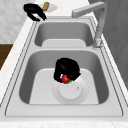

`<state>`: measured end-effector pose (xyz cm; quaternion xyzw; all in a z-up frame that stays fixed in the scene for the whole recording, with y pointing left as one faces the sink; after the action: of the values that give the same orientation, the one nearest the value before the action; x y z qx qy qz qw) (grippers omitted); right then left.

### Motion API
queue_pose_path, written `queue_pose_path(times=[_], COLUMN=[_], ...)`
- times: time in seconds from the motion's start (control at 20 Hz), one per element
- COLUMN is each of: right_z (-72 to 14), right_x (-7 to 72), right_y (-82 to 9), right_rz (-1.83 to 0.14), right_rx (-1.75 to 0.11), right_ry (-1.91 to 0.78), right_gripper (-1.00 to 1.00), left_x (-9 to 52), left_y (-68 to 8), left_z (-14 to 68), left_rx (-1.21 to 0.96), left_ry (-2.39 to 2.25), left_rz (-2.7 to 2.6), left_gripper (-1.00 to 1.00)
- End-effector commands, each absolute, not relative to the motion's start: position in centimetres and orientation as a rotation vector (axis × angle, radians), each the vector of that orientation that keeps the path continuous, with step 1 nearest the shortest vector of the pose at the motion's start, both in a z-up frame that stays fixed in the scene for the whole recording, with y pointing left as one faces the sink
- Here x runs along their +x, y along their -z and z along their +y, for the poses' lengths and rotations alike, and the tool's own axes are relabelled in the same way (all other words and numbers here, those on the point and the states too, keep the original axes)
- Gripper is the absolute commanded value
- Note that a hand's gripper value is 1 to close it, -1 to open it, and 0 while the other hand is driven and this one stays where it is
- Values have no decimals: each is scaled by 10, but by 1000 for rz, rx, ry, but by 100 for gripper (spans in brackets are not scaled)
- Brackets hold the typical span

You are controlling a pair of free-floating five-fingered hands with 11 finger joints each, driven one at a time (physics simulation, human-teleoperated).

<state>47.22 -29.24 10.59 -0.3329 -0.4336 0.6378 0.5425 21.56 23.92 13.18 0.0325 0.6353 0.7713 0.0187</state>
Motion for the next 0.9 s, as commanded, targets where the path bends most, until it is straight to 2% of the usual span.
queue_pose_path(times=[0.0, 0.85], right_z=[-305, -385], right_x=[462, 407], right_y=[-129, -200], right_rz=[-995, -1031], right_rx=[-764, -763], right_ry=[-1513, -1493], right_gripper=[100, 100], left_x=[216, 216], left_y=[-132, -132], left_z=[239, 239], left_rx=[101, 101], left_ry=[-2395, -2395], left_rz=[1973, 1973], left_gripper=[0, 0])
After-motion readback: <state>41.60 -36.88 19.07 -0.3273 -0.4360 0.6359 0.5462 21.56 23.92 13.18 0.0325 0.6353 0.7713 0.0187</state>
